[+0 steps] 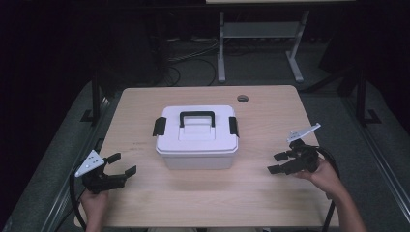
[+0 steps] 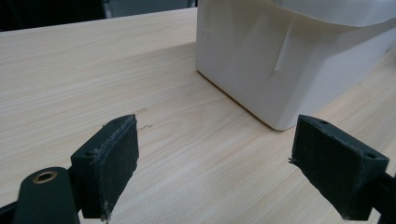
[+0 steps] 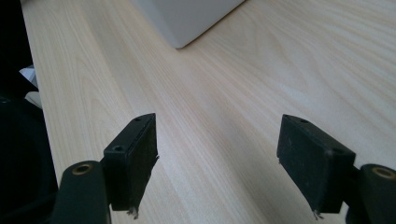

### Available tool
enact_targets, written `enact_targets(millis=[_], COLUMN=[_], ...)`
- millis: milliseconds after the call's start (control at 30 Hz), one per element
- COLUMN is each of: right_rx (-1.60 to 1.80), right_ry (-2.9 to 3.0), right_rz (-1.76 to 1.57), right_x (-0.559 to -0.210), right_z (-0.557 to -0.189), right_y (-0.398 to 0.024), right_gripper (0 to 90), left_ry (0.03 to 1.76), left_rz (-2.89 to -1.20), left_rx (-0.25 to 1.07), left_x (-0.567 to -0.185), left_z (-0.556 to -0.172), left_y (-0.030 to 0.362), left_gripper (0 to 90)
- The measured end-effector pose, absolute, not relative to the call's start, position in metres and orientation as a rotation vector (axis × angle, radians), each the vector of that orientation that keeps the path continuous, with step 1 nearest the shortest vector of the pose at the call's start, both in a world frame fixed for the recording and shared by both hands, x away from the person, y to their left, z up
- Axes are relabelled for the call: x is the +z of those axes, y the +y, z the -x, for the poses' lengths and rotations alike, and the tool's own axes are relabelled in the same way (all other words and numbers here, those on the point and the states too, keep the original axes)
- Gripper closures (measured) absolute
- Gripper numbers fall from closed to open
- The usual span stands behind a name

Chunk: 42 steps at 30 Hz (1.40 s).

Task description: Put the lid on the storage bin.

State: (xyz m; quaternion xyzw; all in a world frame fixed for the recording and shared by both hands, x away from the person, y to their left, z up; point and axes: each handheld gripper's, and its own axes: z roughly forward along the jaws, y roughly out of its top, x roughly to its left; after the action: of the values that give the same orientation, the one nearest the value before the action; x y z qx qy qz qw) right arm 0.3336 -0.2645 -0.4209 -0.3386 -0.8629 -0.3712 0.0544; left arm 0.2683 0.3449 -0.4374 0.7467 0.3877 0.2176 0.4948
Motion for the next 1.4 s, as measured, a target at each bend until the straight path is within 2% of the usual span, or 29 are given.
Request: enact_targets(millis=[1400], right_rx=[-1.209], right_ry=[-2.581], right_rz=[1.086], right_x=[-0.442], right_z=[-0.295], right_y=[-0.286], right_gripper=[27.5], left_ry=[0.946], left_rz=[-1.809], left_rx=[0.537], left_x=[-0.437], left_z=[-0.266], left_y=[0.348], left_gripper=[14.1])
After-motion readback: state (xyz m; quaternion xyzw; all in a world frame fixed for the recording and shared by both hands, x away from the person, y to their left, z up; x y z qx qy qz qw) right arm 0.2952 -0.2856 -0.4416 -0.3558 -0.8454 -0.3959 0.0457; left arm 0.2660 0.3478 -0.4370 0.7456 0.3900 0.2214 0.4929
